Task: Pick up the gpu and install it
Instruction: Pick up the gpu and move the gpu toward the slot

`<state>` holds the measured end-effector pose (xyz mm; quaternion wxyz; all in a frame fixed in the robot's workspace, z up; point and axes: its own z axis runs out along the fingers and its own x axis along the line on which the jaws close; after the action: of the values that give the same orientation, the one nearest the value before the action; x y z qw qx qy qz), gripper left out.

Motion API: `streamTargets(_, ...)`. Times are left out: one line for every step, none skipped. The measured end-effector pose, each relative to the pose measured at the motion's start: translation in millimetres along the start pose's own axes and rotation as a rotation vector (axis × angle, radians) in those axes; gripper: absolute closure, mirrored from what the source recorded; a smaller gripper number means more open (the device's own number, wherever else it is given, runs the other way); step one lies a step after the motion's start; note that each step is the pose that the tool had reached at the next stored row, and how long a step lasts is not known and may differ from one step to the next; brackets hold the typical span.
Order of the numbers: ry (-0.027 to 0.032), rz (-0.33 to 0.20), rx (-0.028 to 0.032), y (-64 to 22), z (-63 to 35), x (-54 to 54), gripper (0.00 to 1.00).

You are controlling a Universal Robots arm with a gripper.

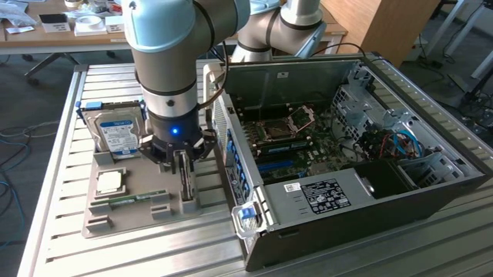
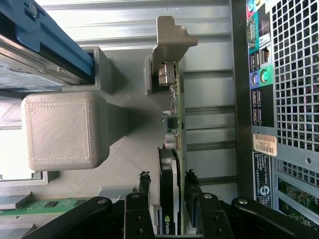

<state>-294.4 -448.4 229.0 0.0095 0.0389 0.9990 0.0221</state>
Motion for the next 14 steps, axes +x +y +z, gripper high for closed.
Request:
streamTargets(0.0,0.0,0.0001,0.0,0.0,-0.3,0.58)
streamTargets(0.0001,0.0,0.0,0.0,0.0,-0.4,0.58)
streamTargets(0.0001,0.0,0.0001,0.0,0.0,-0.4,0.58)
streamTargets(0.0001,0.0,0.0001,0.0,0.0,-0.4,0.58)
streamTargets(0.0001,0.0,0.0001,0.0,0.0,-0.4,0.58)
streamTargets(0.0001,0.0,0.0001,0.1,0.1,-0.5,0.58)
streamTargets(0.0001,0.0,0.0,0.1,0.5,-0.5,0.58)
streamTargets(0.0001,0.0,0.0001,0.1,0.5,-0.5,0.58)
streamTargets(0.0001,0.0,0.0002,0.1,0.5,-0.5,0.58)
streamTargets(0.0001,0.0,0.0002,0.0,0.5,-0.5,0.58)
streamTargets(0.0,0.0,0.0001,0.0,0.6,-0.5,0.58)
streamTargets(0.0001,0.0,0.0,0.0,0.6,-0.5,0.58)
streamTargets(0.0001,0.0,0.0001,0.0,0.6,-0.5,0.58)
streamTargets(0.0,0.0,0.0,0.0,0.6,-0.5,0.58)
